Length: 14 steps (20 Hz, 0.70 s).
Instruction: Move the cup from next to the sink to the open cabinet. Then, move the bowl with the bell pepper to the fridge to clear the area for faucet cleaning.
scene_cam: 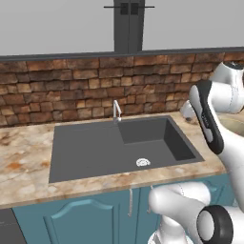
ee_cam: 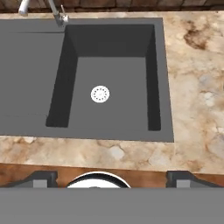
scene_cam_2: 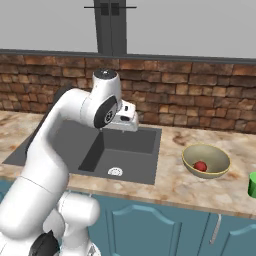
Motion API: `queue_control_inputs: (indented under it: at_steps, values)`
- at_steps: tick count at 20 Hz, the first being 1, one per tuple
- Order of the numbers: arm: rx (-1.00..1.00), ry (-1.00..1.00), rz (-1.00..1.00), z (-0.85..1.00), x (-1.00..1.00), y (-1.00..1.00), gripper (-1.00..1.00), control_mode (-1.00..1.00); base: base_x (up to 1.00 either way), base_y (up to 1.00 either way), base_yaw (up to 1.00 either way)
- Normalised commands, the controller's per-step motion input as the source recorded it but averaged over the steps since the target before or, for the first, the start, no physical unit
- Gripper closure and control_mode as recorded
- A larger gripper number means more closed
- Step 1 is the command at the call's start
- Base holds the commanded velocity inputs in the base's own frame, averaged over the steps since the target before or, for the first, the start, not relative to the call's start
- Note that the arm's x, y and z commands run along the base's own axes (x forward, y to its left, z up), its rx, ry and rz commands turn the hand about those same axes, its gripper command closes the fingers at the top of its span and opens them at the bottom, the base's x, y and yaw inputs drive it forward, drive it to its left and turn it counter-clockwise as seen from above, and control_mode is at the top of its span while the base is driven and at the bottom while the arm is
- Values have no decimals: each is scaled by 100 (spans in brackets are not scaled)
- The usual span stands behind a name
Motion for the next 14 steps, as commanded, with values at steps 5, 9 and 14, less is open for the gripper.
queue_control_inputs:
  at_steps: [5, 9, 14]
  values:
    - [0, 20, -2, -32, 43, -100, -100, -100, 0, 0, 0]
    - [0, 20, -6, -35, 36, -100, -100, -100, 0, 0, 0]
    - [-4, 23, -10, -54, 20, -83, -100, -100, 0, 0, 0]
